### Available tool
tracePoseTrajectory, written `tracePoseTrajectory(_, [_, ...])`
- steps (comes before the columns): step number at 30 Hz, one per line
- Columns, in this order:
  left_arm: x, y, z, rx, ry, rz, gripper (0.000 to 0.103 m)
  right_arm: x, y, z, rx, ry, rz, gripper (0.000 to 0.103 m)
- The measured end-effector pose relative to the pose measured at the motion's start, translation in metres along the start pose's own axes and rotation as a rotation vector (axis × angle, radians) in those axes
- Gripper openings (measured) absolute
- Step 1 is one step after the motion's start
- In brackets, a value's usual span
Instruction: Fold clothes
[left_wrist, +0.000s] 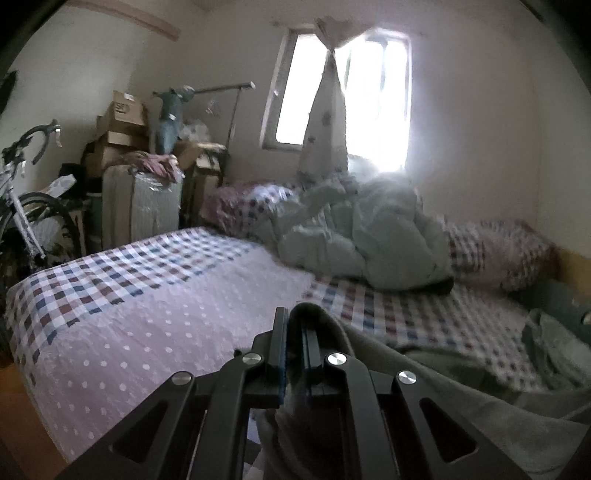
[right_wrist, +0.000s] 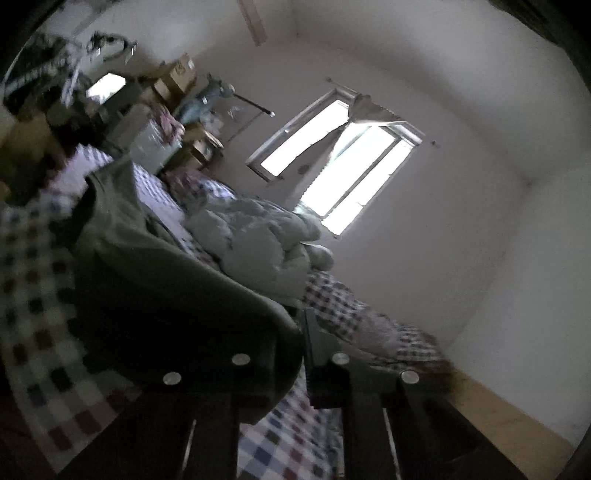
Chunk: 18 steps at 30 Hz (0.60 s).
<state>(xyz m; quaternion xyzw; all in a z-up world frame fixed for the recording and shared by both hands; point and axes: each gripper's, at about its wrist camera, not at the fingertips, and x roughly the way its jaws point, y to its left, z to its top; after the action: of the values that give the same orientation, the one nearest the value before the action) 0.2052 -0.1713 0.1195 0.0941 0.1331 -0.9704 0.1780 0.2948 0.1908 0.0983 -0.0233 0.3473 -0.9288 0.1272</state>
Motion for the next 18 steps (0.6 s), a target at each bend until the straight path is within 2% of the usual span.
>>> tracePoseTrajectory(3, [-0.032,0.008,0.015,-0.068,-0.113,-0.016,0.005,-0.007,-0.024,0.012,0.133,-0.017,0.095,0.009])
tracePoseTrajectory(7, [-0.006,0.005,0.013,-0.015,-0.015,0.012,0.005,-0.005,-0.061,0.018,0.367,-0.011,0.291,0.009])
tracePoseTrajectory(10, [0.046,0.011,-0.008,-0.034,0.206,0.052,0.005,0.048,-0.074,-0.014,0.622,0.176,0.439,0.009])
tracePoseTrajectory(13, [0.066,0.004,-0.013,0.003,0.242,0.054,0.005,0.116,-0.067,-0.072,0.836,0.46,0.497,0.009])
tracePoseTrajectory(15, [0.077,-0.002,-0.015,0.031,0.254,0.053,0.005,0.15,-0.06,-0.108,0.921,0.613,0.489,0.009])
tracePoseTrajectory(17, [0.089,-0.007,-0.018,0.059,0.266,0.051,0.005,0.166,-0.054,-0.129,0.951,0.688,0.482,0.014])
tracePoseTrajectory(18, [0.094,-0.01,-0.019,0.073,0.272,0.051,0.005,0.17,-0.05,-0.133,0.927,0.713,0.451,0.019])
